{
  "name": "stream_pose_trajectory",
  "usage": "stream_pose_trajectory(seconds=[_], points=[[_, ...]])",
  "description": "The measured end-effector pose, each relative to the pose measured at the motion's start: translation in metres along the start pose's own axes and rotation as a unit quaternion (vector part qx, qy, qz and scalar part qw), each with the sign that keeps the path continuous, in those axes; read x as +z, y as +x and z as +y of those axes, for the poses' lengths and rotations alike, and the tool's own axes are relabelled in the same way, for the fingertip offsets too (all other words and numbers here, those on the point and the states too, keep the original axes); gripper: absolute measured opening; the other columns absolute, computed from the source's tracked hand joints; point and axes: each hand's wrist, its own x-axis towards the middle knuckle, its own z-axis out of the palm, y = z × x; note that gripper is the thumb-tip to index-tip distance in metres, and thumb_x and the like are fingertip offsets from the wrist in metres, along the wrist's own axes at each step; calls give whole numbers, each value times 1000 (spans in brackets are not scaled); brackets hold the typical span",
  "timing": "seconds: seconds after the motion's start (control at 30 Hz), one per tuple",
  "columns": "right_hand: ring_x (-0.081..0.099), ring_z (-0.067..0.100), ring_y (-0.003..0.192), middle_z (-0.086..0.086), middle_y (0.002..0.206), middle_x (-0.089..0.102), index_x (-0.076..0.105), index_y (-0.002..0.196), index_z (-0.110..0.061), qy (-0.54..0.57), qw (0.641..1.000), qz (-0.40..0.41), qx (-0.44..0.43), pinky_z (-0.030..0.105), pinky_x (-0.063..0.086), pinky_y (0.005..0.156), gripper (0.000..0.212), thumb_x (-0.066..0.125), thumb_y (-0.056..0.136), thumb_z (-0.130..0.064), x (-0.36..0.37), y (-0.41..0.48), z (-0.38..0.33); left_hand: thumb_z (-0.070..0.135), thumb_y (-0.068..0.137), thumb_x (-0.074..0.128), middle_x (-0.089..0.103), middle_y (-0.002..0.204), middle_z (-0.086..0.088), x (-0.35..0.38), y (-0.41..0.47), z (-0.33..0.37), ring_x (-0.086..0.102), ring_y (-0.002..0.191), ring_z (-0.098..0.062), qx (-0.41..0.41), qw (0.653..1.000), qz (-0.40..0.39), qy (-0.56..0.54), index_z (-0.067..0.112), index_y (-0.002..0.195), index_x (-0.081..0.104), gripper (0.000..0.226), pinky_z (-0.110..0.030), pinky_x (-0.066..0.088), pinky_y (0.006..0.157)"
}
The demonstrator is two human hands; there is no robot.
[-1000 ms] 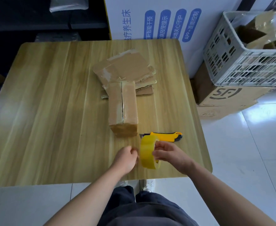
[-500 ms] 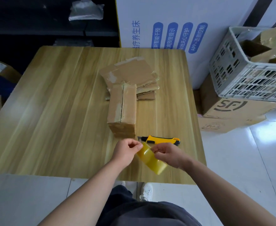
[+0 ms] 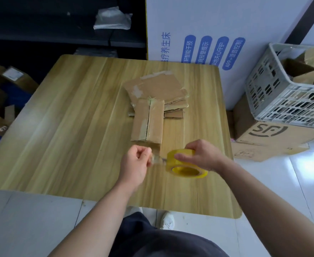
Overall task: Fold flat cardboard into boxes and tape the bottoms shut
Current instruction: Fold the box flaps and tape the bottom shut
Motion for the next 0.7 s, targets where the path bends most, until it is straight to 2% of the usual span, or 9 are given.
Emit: stream_pose_trajectory(seconds=[0.13, 0.23, 0.37, 0.5, 0.7], points=[[44, 15, 51, 2, 56, 47, 62, 67, -5, -58, 996, 59, 30, 27, 33, 47, 59, 66, 75, -63, -27, 9, -6, 14, 94, 59, 63, 68, 1, -37, 26, 17, 59, 57, -12, 36, 999, 10, 38, 14, 80, 60, 14, -33, 53, 67], [45, 17, 51, 2, 55, 47, 61, 65, -6, -66, 995, 80, 15, 29, 35, 48, 61, 65, 73, -66, -32, 18, -16, 16, 94, 59, 64, 70, 2, -47, 43, 20, 59, 57, -12, 41, 995, 14, 87, 15, 80, 59, 14, -32, 52, 64], [45, 17, 55, 3, 58, 48, 63, 66, -5, -61, 995, 73, 22, 29, 36, 51, 60, 66, 74, -64, -27, 29, -24, 18, 94, 59, 65, 77, 0, -57, 65, 18, 62, 61, -15, 44, 987, 7, 153, 18, 79, 57, 15, -24, 46, 60], [42, 18, 55, 3, 58, 44, 60, 67, -1, -62, 995, 65, 36, 30, 33, 51, 65, 66, 73, -66, -18, 41, -24, 17, 94, 59, 64, 77, 0, -59, 75, 12, 61, 61, -16, 33, 982, -9, 184, 13, 83, 59, 12, -19, 42, 56], [36, 17, 53, 2, 55, 37, 51, 60, -6, -71, 995, 52, 51, 32, 31, 51, 63, 65, 71, -67, -9, 52, -23, 19, 95, 57, 64, 80, 0, -63, 88, 12, 62, 64, -16, 23, 975, -39, 219, 11, 88, 58, 11, -22, 43, 57]])
